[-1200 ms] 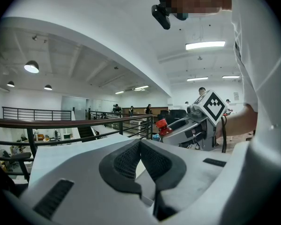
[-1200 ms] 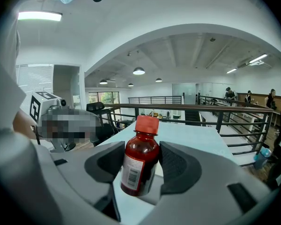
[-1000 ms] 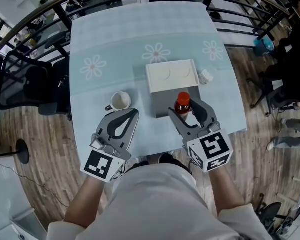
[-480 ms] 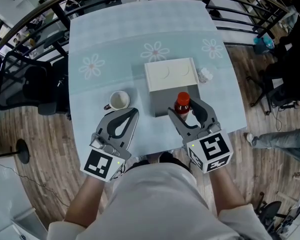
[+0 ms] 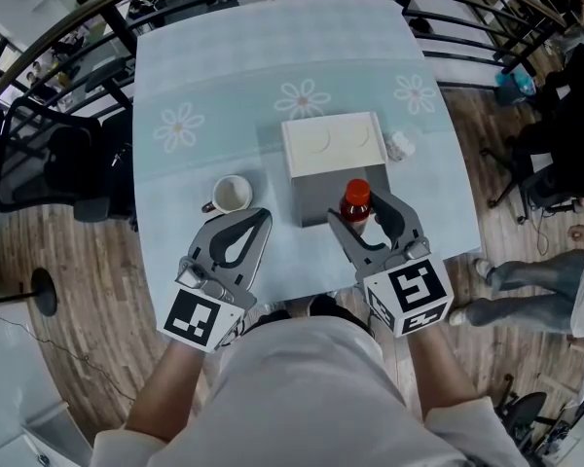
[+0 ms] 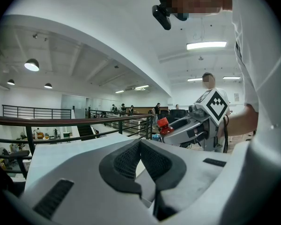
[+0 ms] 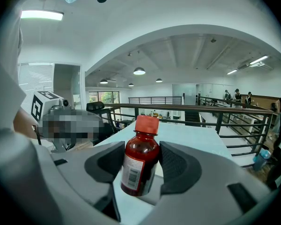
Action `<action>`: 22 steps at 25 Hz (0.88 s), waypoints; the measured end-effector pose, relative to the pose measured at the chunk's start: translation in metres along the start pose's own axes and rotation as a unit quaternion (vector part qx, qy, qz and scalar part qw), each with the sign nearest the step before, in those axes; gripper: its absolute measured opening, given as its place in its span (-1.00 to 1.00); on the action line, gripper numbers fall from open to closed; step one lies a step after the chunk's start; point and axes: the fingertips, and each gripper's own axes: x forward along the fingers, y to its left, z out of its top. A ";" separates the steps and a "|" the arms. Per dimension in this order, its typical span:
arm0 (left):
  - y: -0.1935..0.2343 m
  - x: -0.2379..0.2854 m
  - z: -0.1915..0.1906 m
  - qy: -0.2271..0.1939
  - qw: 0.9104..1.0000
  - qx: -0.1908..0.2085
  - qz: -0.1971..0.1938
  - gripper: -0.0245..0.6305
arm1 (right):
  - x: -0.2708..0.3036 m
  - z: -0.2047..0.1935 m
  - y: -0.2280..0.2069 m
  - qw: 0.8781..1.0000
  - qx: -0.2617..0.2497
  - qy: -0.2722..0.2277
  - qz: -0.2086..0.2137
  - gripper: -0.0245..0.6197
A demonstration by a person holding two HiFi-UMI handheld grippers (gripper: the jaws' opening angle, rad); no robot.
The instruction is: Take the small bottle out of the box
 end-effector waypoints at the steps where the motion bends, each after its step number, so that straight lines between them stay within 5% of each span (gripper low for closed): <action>1: 0.000 0.000 0.000 0.000 1.000 0.000 0.000 -0.86 | 0.001 0.000 0.000 1.000 0.000 0.000 0.000 -0.16; 22: 0.000 0.013 -0.002 0.006 1.000 -0.003 -0.005 -0.86 | 0.005 -0.007 -0.013 1.000 -0.002 0.011 -0.003 -0.17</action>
